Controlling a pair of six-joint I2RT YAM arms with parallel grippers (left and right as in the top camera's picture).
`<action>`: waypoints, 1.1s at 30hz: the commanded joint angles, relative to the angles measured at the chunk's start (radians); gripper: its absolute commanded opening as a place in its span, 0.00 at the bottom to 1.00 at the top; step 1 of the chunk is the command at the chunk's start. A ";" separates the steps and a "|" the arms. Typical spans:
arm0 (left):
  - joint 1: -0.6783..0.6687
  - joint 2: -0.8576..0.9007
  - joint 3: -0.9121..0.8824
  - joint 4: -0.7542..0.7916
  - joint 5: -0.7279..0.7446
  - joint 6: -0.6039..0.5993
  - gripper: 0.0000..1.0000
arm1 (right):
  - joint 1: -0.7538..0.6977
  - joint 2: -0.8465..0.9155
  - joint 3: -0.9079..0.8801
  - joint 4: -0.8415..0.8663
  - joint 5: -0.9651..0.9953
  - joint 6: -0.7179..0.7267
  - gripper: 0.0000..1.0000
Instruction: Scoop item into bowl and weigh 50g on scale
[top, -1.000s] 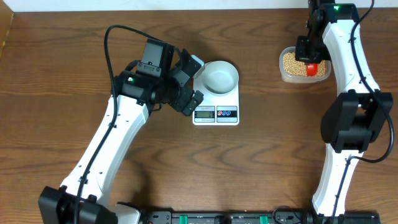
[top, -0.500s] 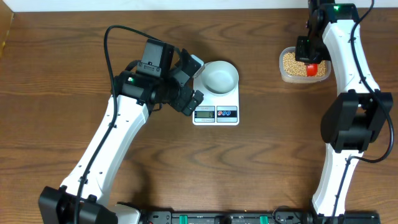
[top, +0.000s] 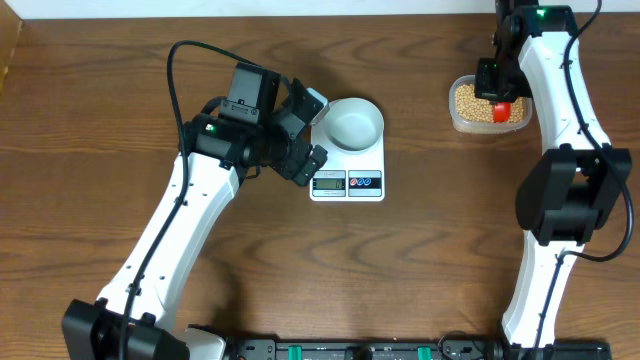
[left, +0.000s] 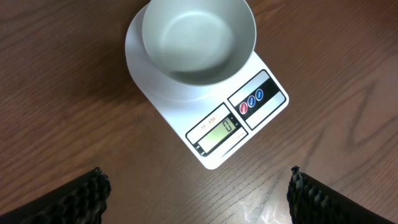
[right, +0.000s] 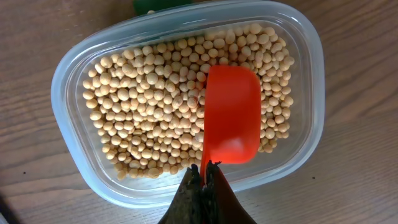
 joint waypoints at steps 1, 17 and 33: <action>0.002 0.011 -0.008 0.001 0.016 -0.006 0.93 | -0.007 0.016 0.012 -0.009 -0.024 -0.014 0.01; 0.002 0.011 -0.008 0.001 0.016 -0.006 0.93 | -0.007 0.016 0.012 -0.009 -0.024 -0.014 0.01; 0.002 0.011 -0.008 0.001 0.016 -0.006 0.93 | -0.007 0.016 0.012 -0.027 -0.024 -0.014 0.01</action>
